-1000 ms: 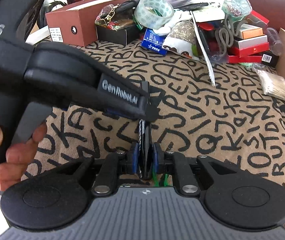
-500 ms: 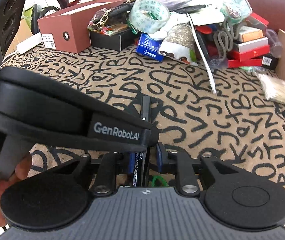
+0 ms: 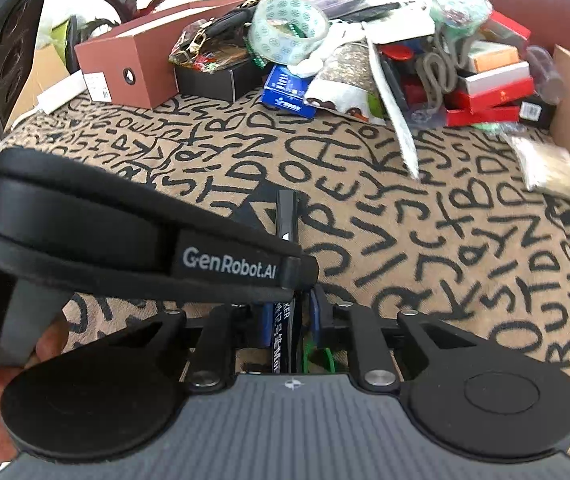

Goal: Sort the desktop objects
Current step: 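Lift the black marker with both tools and carry it toward the box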

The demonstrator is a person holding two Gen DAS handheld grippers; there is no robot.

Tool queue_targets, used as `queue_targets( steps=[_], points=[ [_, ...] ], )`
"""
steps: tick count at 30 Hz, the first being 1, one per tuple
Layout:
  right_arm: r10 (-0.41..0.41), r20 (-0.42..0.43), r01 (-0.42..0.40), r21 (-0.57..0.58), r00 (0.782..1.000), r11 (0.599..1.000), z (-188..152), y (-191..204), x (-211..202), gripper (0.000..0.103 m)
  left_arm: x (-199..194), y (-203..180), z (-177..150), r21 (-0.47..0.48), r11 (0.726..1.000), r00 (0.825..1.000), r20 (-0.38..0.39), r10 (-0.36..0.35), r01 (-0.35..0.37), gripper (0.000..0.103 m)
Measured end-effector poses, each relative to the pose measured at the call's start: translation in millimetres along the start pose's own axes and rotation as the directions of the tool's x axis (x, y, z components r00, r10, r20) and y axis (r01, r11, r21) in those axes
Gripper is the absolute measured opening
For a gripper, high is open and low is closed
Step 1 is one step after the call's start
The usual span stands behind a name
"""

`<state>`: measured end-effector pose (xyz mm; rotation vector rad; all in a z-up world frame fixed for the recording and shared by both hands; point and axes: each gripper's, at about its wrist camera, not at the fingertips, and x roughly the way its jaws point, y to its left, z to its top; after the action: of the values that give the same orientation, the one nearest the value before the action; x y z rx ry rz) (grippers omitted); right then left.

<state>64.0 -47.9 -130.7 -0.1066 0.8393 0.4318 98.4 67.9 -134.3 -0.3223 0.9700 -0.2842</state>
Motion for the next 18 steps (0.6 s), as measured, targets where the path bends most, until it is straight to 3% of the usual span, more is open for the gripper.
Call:
queue_targets(
  steps=[8, 18],
  points=[
    [0.007, 0.005, -0.008, 0.053, 1.000, 0.999, -4.9, -28.7, -13.1, 0.017, 9.6, -36.2, 0.6, 0.059, 0.998, 1.000, -0.006, 0.012, -0.012, 0.017],
    [-0.042, 0.101, 0.028, 0.139, 0.994, 0.990, -5.8, -62.9, -46.7, 0.017, 5.8, -85.9, 9.3, 0.139, 0.990, 0.999, 0.044, -0.029, 0.023, 0.016]
  ],
)
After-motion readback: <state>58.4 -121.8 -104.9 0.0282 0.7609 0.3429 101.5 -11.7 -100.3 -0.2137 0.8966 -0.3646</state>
